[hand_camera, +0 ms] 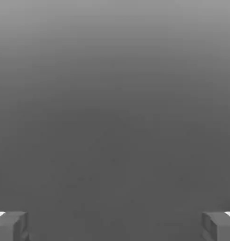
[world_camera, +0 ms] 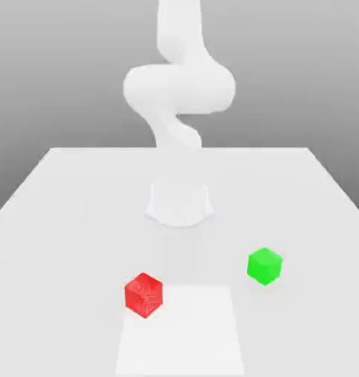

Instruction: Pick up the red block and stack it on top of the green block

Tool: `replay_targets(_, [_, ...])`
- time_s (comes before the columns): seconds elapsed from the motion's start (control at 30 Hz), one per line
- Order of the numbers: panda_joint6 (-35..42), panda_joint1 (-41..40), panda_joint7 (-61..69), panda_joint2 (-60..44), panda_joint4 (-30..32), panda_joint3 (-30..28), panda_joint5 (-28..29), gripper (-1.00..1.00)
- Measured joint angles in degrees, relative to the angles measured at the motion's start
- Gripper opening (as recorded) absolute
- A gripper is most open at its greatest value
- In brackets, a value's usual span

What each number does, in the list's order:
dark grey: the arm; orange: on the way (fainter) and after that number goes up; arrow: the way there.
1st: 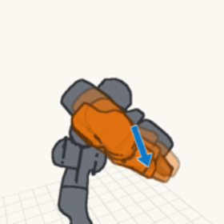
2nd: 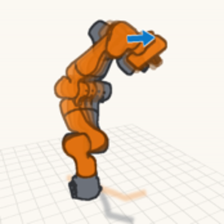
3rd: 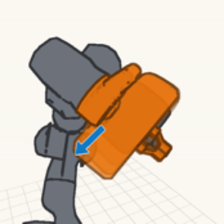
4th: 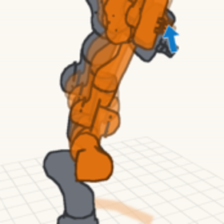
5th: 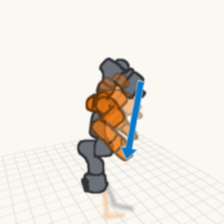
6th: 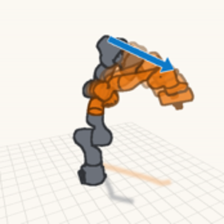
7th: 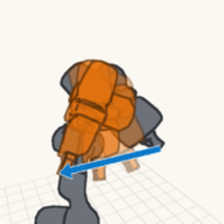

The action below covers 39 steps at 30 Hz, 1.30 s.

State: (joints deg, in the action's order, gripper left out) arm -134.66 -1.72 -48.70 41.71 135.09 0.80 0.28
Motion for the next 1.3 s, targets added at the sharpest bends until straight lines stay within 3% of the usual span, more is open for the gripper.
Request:
replay_targets(0.57, [-24.38, -10.28, -22.72, -36.23, 26.71, 1.29, 0.11, 0.00])
replay_targets(0.8, [-36.76, -10.36, -24.90, -51.25, 26.74, 0.45, 0.85, 0.00])
replay_targets(0.83, [-38.36, -10.09, -25.00, -53.12, 26.50, 0.13, 1.03, -1.00])
replay_targets(1.07, [-38.74, -10.10, -25.18, -53.49, 26.45, 0.12, 1.21, -1.00])
replay_targets(1.3, [-27.68, -10.40, -23.99, -40.58, 28.31, 0.91, -0.40, -1.00])
